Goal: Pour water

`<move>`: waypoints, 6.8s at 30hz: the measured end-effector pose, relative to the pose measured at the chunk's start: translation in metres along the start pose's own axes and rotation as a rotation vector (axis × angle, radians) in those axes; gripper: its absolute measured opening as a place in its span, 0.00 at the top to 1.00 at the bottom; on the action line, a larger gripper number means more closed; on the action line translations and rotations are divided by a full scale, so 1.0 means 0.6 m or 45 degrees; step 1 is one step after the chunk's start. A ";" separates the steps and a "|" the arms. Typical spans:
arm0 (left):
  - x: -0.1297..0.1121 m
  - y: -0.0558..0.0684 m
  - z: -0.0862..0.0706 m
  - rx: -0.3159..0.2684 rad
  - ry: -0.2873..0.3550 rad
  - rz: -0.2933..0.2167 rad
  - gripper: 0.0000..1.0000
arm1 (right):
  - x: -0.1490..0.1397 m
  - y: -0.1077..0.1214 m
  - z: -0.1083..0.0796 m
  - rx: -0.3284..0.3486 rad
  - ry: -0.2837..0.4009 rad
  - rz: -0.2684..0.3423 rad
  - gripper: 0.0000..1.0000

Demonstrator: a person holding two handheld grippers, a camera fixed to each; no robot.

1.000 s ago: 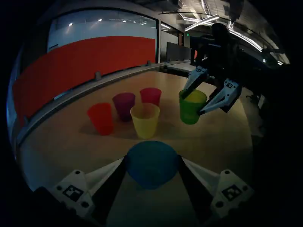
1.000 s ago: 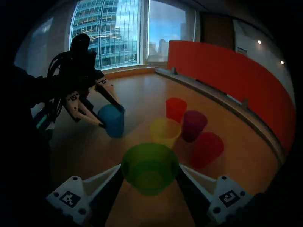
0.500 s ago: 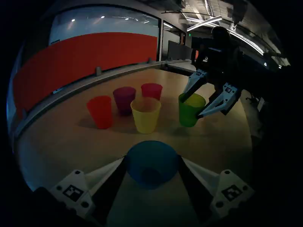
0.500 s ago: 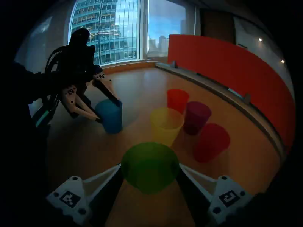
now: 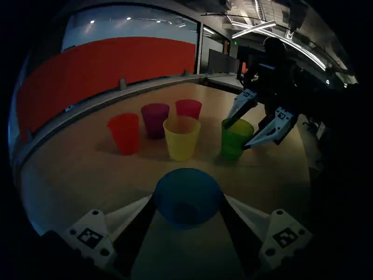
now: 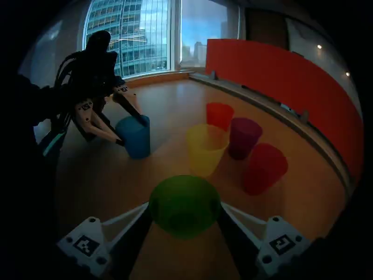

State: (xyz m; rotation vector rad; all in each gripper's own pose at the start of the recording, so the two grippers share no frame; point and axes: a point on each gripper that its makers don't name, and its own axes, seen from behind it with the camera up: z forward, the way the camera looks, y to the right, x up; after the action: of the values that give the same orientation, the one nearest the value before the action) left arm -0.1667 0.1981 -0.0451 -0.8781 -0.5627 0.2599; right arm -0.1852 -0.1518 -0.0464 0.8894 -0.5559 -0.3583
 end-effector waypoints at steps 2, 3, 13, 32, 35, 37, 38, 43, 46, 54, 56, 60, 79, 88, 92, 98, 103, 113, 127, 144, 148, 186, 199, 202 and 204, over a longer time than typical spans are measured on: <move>-0.001 -0.001 -0.001 0.001 -0.004 -0.005 0.08 | -0.002 -0.001 -0.001 0.001 -0.001 0.002 0.09; -0.002 -0.001 -0.001 0.001 -0.006 -0.006 0.08 | -0.003 -0.001 -0.001 0.001 -0.002 0.004 0.09; -0.011 0.002 0.000 0.004 -0.026 0.000 0.08 | -0.007 -0.001 -0.003 -0.001 0.000 0.020 0.08; -0.041 -0.014 -0.025 0.059 -0.065 -0.041 0.01 | -0.049 0.010 -0.048 -0.086 -0.017 0.073 0.00; -0.042 -0.020 -0.037 0.082 -0.058 -0.046 0.01 | -0.056 0.014 -0.062 -0.112 -0.011 0.089 0.00; -0.042 -0.024 -0.047 0.100 -0.050 -0.051 0.01 | -0.060 0.017 -0.073 -0.132 -0.006 0.096 0.00; -0.041 -0.027 -0.053 0.109 -0.045 -0.053 0.01 | -0.062 0.018 -0.078 -0.142 -0.004 0.099 0.00; -0.046 -0.039 -0.080 0.159 -0.029 -0.068 0.01 | -0.070 0.020 -0.106 -0.184 0.010 0.115 0.00; -0.049 -0.044 -0.094 0.190 -0.014 -0.076 0.01 | -0.073 0.024 -0.120 -0.215 0.022 0.125 0.00; -0.050 -0.050 -0.114 0.272 0.034 -0.082 0.01 | -0.066 0.040 -0.147 -0.304 0.084 0.174 0.00; -0.045 -0.058 -0.119 0.307 0.053 -0.081 0.01 | -0.059 0.047 -0.154 -0.332 0.108 0.184 0.00; -0.038 -0.071 -0.128 0.380 0.106 -0.096 0.01 | -0.040 0.061 -0.168 -0.394 0.166 0.209 0.00; 0.027 -0.161 -0.237 0.708 0.453 -0.266 0.01 | 0.040 0.138 -0.217 -0.764 0.431 0.338 0.00; 0.050 -0.182 -0.259 0.843 0.562 -0.283 0.01 | 0.069 0.177 -0.237 -0.964 0.558 0.413 0.00; 0.065 -0.186 -0.267 0.887 0.614 -0.285 0.01 | 0.077 0.182 -0.239 -1.010 0.586 0.419 0.00; 0.085 -0.189 -0.284 0.961 0.675 -0.242 0.02 | 0.092 0.191 -0.250 -1.092 0.666 0.443 0.00; 0.096 -0.192 -0.295 1.028 0.677 -0.197 0.01 | 0.104 0.190 -0.260 -1.151 0.708 0.428 0.00; 0.121 -0.194 -0.307 1.093 0.753 -0.182 0.01 | 0.129 0.185 -0.285 -1.225 0.783 0.395 0.00; 0.102 -0.210 -0.276 1.144 0.787 -0.169 0.01 | 0.131 0.184 -0.297 -1.259 0.785 0.414 0.00; 0.048 -0.227 -0.263 1.166 0.772 -0.202 0.01 | 0.126 0.182 -0.286 -1.267 0.755 0.434 0.00; 0.041 -0.226 -0.264 1.166 0.771 -0.205 0.01 | 0.123 0.184 -0.284 -1.272 0.753 0.435 0.00; 0.013 -0.230 -0.253 1.136 0.768 -0.252 0.01 | 0.119 0.184 -0.291 -1.268 0.793 0.479 0.00; 0.007 -0.232 -0.246 1.122 0.743 -0.260 0.01 | 0.119 0.181 -0.282 -1.260 0.781 0.471 0.00; 0.007 -0.232 -0.244 1.118 0.742 -0.260 0.01 | 0.120 0.180 -0.281 -1.256 0.782 0.468 0.00; 0.007 -0.232 -0.243 1.116 0.741 -0.259 0.01 | 0.121 0.179 -0.281 -1.254 0.783 0.465 0.00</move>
State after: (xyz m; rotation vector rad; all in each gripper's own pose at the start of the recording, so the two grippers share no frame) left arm -0.0824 0.0186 -0.0083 -0.0184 0.0379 0.0383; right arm -0.0198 -0.0204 -0.0223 -0.0859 0.0709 0.0123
